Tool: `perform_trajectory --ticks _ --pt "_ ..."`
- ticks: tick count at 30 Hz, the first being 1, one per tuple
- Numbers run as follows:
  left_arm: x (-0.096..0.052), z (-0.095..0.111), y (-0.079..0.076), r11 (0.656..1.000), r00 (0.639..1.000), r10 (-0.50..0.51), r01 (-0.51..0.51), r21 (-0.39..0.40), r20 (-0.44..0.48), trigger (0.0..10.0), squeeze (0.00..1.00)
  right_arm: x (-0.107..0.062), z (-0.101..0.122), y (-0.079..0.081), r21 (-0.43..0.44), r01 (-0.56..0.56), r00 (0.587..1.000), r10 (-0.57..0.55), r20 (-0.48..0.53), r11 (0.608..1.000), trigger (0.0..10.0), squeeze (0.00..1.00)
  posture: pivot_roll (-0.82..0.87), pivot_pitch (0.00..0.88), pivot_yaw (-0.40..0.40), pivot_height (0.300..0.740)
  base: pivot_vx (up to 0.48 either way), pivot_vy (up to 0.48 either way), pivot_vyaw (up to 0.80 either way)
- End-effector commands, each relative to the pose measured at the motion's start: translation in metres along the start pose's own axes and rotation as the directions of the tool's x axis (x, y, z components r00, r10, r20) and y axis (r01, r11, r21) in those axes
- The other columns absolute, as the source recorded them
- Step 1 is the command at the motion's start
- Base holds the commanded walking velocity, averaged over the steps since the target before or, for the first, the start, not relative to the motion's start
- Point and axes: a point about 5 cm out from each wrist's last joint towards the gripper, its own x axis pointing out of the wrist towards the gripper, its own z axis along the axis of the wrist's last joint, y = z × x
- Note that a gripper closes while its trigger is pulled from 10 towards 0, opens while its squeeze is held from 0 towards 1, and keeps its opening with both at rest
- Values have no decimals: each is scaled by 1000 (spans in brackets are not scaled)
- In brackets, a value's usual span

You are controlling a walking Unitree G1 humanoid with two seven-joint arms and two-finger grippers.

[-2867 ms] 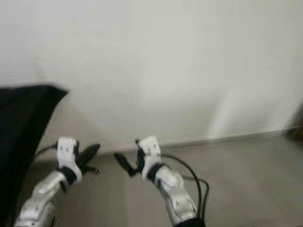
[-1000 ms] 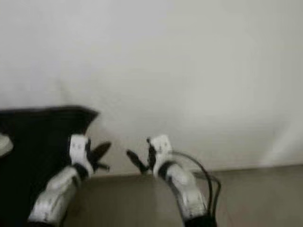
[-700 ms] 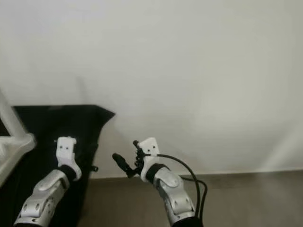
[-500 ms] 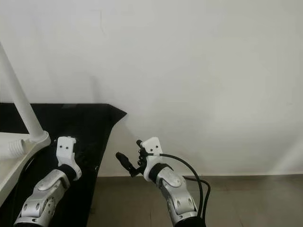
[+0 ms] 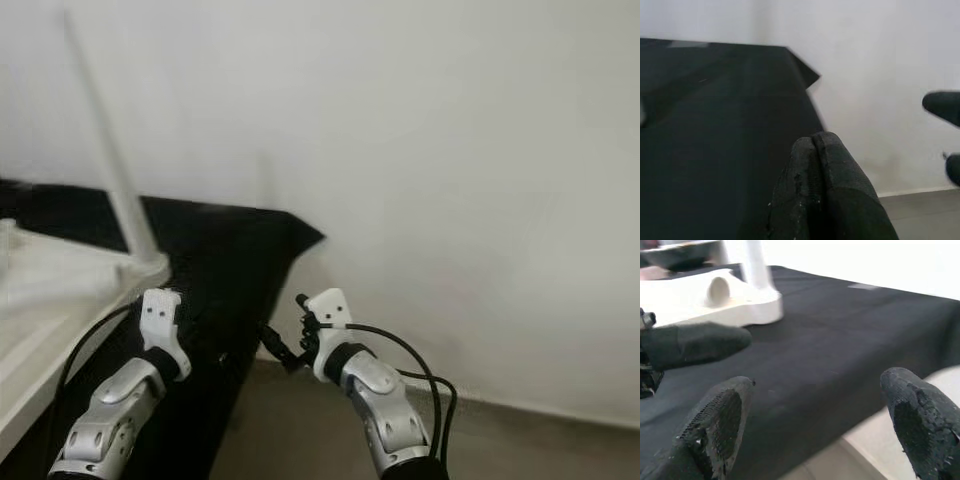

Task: Building children table

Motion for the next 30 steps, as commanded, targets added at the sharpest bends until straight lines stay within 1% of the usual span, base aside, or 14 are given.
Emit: perform_trajectory --ticks 1,3,7,30 --pt "1 3 -4 999 1000 -23 23 22 15 10000 0 0 2 1 -8 -13 1000 13 15 1000 10000 0 -45 0 5 740 0 -465 800" --pt "1 3 -4 1000 1000 -23 22 19 18 10000 0 0 2 1 -9 -13 1000 14 15 1000 10000 0 -45 0 5 740 0 -465 800" --pt "1 2 -2 1000 1000 -7 7 6 12 10000 0 -1 1 1 -10 -17 1000 17 13 1000 10000 0 -47 0 4 740 0 0 800" --pt "0 3 -1 1000 1000 -2 2 -3 17 10000 0 -2 1 2 -8 -18 1000 18 12 1000 10000 0 -48 0 7 740 0 0 800"
